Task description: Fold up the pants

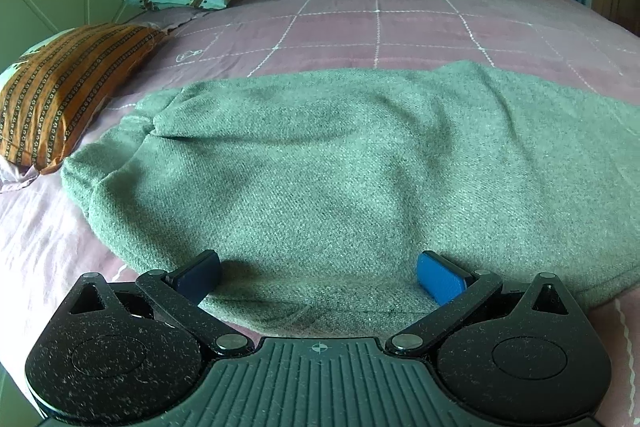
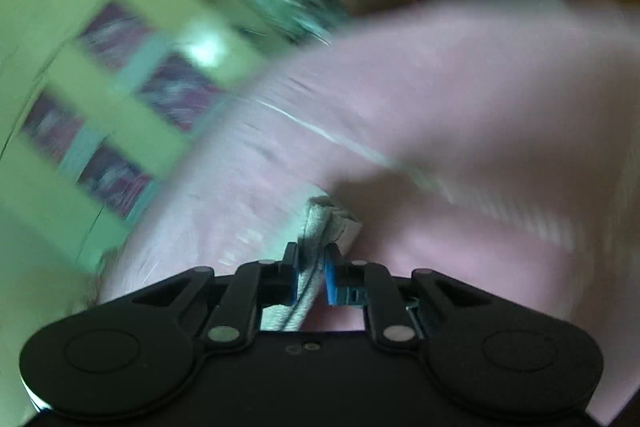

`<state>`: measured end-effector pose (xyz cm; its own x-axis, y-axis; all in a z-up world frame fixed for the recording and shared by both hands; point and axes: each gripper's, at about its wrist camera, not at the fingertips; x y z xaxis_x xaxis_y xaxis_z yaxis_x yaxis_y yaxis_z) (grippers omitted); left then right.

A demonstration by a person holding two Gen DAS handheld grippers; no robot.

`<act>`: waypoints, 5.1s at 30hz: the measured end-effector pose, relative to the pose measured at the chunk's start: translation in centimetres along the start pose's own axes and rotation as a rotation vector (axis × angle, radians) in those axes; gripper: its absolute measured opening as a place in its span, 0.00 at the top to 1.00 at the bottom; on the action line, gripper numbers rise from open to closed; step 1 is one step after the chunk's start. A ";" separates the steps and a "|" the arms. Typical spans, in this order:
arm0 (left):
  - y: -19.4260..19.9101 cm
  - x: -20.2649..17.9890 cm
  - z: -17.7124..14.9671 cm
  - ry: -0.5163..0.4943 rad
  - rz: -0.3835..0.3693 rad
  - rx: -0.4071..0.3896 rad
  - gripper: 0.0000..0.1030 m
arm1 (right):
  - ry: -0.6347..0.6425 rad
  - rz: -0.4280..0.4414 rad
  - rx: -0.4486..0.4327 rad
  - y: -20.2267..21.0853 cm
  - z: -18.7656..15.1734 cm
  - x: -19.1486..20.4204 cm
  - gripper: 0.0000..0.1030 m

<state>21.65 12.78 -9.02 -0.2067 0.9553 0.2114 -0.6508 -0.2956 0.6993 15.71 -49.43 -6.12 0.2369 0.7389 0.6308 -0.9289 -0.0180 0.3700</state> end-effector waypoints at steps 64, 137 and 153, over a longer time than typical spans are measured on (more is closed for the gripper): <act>-8.7 8.7 9.7 0.171 0.178 -0.059 0.00 | 0.601 0.343 0.530 -20.7 -16.6 32.2 0.85; 2.9 0.0 -0.6 0.123 -0.006 -0.065 0.00 | 0.455 0.221 0.476 -5.8 -16.2 18.8 0.91; 3.0 -5.6 0.7 -0.007 -0.053 -0.079 0.00 | 0.422 0.141 0.462 -8.0 -13.5 16.7 0.84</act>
<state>21.39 6.56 -7.66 -0.1657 0.9695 0.1806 -0.7162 -0.2442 0.6537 23.27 -27.85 -7.78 -0.0989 0.9082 0.4067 -0.7019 -0.3534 0.6184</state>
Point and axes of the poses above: each gripper's, at about its wrist camera, not at the fingertips, and y roughly against the way its jaws point, x to its left, z to its top, and after that the axes turned 5 degrees about z, right-handed
